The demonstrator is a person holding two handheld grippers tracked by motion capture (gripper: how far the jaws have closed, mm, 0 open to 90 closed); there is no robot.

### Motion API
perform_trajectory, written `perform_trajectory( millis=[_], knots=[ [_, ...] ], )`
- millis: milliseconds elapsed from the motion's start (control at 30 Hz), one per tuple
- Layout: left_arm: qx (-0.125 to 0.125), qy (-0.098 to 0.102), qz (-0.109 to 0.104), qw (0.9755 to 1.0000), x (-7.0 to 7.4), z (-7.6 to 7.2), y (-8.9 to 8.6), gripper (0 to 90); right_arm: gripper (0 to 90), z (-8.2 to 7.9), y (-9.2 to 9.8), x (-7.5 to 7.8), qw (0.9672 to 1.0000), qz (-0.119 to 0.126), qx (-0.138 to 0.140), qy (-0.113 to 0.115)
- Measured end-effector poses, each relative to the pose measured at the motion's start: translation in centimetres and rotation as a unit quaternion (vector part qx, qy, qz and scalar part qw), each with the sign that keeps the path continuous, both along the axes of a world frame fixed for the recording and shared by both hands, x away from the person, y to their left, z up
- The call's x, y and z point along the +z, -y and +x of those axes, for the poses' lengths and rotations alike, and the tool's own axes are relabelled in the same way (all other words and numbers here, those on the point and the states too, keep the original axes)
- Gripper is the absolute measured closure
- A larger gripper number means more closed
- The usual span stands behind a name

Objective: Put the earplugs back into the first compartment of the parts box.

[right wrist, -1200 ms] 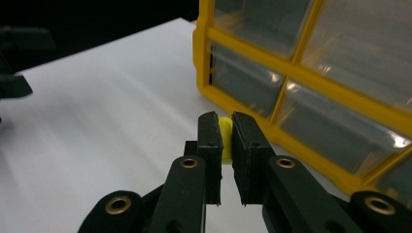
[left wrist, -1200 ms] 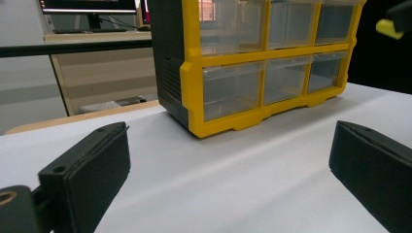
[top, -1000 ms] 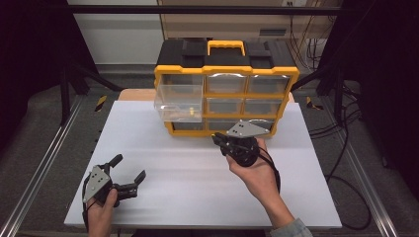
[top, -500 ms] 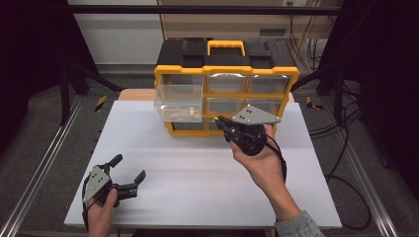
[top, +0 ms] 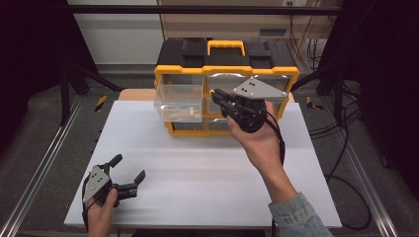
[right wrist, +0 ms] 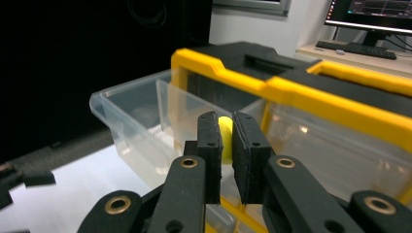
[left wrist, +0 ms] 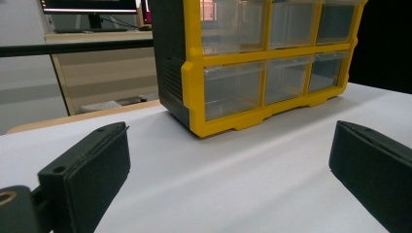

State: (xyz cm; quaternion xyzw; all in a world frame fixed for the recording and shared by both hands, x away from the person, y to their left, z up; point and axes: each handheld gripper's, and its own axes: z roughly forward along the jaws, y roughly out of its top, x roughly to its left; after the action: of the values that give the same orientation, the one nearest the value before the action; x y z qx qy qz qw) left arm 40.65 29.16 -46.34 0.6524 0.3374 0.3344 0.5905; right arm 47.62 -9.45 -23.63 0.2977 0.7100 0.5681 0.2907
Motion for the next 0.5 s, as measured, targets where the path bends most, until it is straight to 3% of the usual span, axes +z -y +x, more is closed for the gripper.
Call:
perform_trajectory(
  millis=[233, 500],
  knots=[
    [0.000, 0.000, 0.001, 1.0000, 0.0, 0.0, 0.0, 0.9, 82.3, 0.9, -2.1, 1.1, 0.9994, 0.029, 0.019, -0.002],
    [0.000, 0.000, -0.001, 1.0000, 0.0, 0.0, 0.0, 0.8, 80.2, 2.2, -4.8, 1.1, 0.9992, 0.015, 0.034, -0.010]
  ],
)
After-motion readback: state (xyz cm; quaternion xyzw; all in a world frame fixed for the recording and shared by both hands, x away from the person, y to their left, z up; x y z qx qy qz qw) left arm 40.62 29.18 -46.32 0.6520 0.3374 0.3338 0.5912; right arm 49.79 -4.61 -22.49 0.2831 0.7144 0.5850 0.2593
